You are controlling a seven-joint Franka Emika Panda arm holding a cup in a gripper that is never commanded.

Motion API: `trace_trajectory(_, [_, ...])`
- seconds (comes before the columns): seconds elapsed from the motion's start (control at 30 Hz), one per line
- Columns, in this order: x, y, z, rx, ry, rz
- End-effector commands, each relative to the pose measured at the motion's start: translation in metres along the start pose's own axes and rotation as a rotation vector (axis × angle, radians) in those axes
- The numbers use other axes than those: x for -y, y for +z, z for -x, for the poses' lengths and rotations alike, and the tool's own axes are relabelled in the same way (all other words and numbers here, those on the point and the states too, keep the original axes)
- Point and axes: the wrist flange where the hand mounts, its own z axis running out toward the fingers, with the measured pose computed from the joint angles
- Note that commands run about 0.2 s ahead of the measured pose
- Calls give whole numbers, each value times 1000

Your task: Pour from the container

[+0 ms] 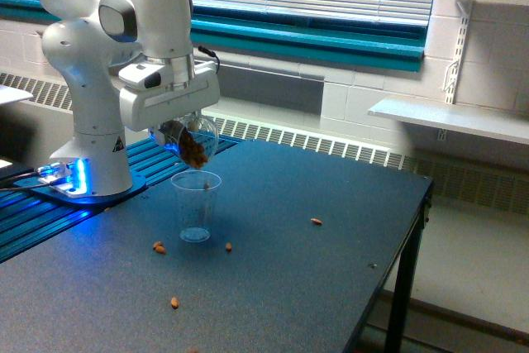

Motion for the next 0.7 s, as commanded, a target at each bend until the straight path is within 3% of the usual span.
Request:
trace_trajectory(0.03, [-1, 20, 10, 28, 28, 22])
trace_trajectory(0.53, [-3, 42, 8, 25, 37, 47])
trace_trajectory(0.7, [-2, 48, 12, 58, 47, 48])
